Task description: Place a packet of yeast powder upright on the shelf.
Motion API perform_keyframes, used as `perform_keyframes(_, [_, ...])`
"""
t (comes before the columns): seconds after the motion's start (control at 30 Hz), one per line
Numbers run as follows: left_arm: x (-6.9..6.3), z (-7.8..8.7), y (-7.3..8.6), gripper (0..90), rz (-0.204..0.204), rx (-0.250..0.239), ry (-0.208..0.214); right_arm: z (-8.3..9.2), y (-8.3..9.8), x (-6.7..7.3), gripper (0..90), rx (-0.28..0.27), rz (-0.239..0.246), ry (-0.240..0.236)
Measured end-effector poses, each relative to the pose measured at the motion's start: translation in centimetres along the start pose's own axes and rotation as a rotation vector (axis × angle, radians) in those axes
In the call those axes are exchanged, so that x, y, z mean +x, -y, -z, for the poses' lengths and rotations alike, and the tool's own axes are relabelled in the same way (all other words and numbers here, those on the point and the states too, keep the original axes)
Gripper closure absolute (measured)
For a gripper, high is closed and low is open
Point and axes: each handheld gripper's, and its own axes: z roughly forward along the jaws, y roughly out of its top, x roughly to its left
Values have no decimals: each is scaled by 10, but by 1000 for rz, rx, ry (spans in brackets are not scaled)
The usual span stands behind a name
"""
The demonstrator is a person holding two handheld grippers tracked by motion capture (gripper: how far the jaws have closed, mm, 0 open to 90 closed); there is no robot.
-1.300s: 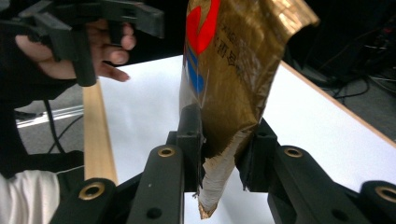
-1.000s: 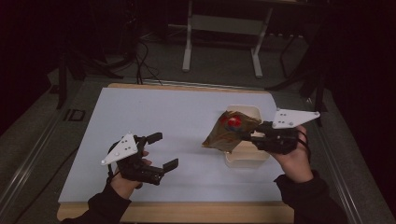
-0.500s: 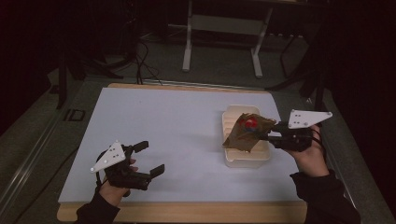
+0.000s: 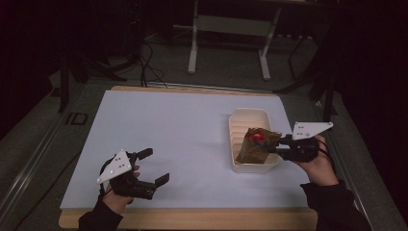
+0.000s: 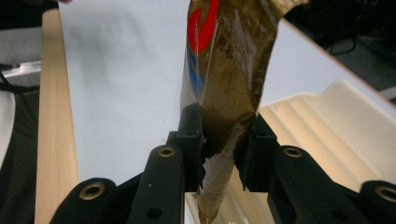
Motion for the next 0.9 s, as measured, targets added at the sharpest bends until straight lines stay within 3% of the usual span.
perform_keyframes(0.5, [4,-2,8,18,4,-14,3,-30,26,4,732,60,-7,-30])
perform_keyframes(0.63, [4,-1,10,18,8,-14,3,-32,29,4,730,41,-32,-30])
perform_keyframes(0.77, [5,-2,10,18,12,-11,6,-31,28,3,686,37,-68,-32])
perform_keyframes(0.8, [5,-2,11,18,17,-7,8,-30,25,4,621,27,-100,-32])
perform_keyframes(0.9, [6,-3,11,18,25,-8,6,-27,22,5,568,21,-113,-8])
